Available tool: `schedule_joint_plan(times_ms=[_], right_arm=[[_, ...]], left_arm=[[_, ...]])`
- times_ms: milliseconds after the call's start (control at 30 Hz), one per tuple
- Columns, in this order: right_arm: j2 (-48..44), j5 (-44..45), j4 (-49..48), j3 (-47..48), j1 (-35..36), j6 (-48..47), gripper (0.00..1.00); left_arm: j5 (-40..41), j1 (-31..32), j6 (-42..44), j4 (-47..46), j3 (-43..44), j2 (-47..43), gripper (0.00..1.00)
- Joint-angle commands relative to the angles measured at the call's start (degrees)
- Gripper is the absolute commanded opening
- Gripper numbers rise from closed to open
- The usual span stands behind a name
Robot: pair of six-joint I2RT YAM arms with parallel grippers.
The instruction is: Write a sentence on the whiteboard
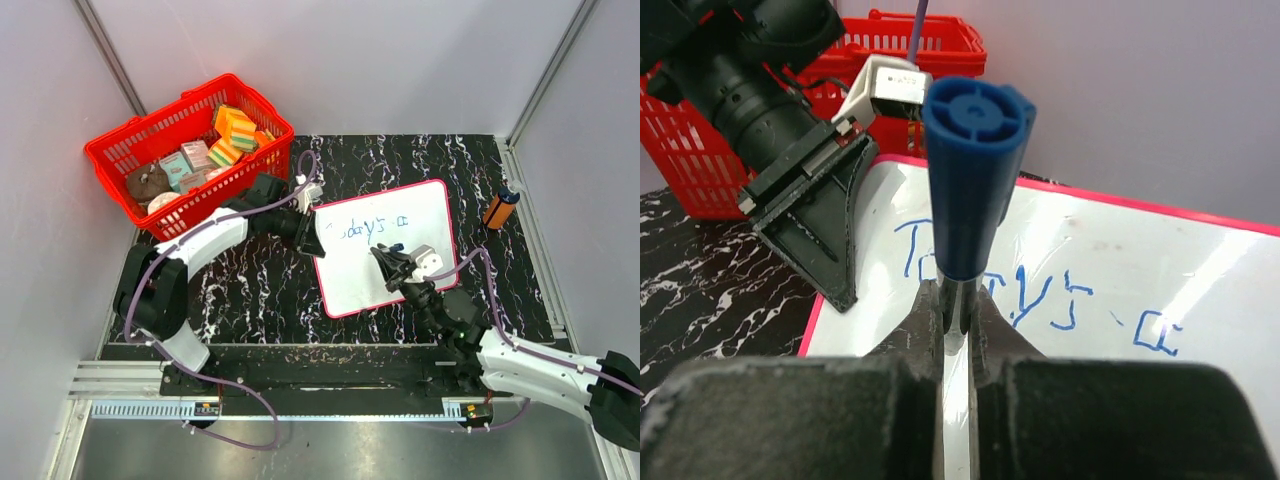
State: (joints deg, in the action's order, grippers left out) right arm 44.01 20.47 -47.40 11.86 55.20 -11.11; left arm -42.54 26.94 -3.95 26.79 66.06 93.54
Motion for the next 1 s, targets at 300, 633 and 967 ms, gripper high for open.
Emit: schedule_joint_plan(times_ms=[300, 633, 967], right_arm=[[3.80, 1.77, -10.42, -0.87, 0.52, -2.60, 0.00], [15.74, 1.68, -22.64, -1.66, 0.52, -1.80, 0.00], [25.24, 3.35, -33.98, -0.87, 0.52, -3.56, 0.00]], left_arm=[[24.88, -0.13, 17.48, 9.16, -3.92, 7.36, 0.00], [25.14, -0.13, 17.39, 9.07, -3.92, 7.89, 0.00], [26.28, -0.13, 17.13, 9.95, -3.22, 8.50, 0.00]])
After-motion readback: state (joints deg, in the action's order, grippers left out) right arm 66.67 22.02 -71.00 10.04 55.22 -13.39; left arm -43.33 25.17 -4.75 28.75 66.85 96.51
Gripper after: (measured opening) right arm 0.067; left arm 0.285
